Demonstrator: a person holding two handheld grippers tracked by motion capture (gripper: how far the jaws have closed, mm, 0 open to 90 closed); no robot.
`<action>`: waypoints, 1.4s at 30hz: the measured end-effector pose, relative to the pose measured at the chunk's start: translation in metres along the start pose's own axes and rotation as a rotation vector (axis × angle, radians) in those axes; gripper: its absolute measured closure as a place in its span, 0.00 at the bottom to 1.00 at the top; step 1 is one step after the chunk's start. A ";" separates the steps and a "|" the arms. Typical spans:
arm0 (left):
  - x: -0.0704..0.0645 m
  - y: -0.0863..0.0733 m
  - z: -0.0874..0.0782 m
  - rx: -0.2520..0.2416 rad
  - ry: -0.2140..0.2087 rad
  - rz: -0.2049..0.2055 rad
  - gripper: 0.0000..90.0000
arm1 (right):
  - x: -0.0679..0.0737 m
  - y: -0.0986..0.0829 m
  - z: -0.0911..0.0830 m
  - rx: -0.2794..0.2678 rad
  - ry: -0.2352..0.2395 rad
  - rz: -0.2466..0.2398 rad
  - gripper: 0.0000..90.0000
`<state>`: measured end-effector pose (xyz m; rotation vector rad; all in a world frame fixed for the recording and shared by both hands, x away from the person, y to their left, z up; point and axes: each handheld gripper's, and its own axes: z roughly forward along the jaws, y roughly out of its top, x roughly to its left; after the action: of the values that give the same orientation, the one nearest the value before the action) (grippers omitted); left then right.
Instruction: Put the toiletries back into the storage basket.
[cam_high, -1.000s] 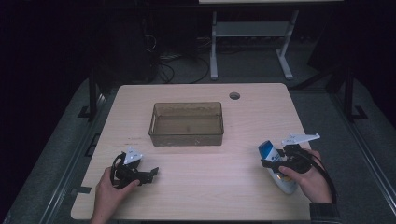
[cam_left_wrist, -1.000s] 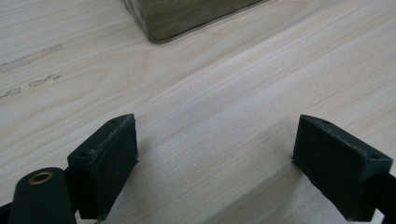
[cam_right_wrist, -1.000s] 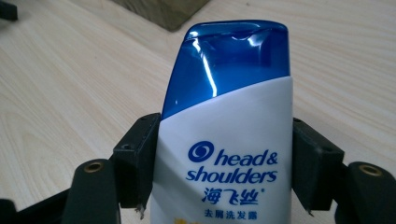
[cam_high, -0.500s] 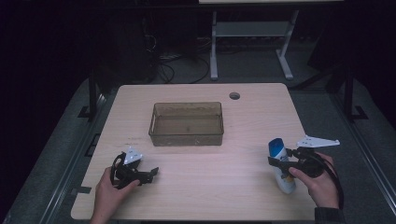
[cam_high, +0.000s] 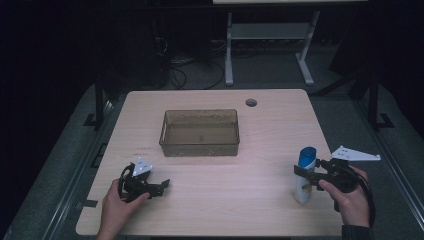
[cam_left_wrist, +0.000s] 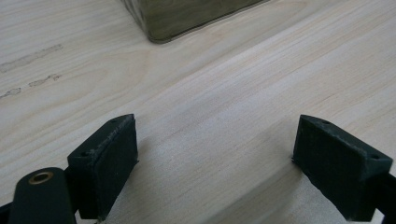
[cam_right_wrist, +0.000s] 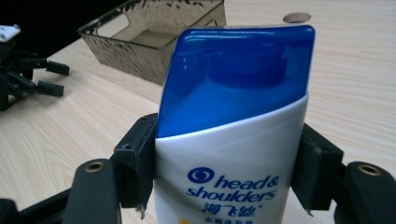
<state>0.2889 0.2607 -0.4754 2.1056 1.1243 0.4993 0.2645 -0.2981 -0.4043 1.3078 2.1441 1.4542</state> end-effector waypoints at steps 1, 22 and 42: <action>0.000 0.000 0.000 0.000 0.000 0.000 0.14 | 0.000 0.000 0.000 0.000 0.000 0.000 0.37; 0.000 0.000 0.000 0.000 -0.001 0.000 0.14 | 0.004 0.011 -0.005 -0.105 -0.062 0.000 0.37; 0.000 0.000 0.000 -0.002 -0.001 -0.003 0.14 | 0.017 0.034 0.006 -0.136 -0.026 -0.027 0.37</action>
<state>0.2888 0.2604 -0.4756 2.1015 1.1258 0.4983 0.2772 -0.2777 -0.3744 1.2375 2.0005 1.5338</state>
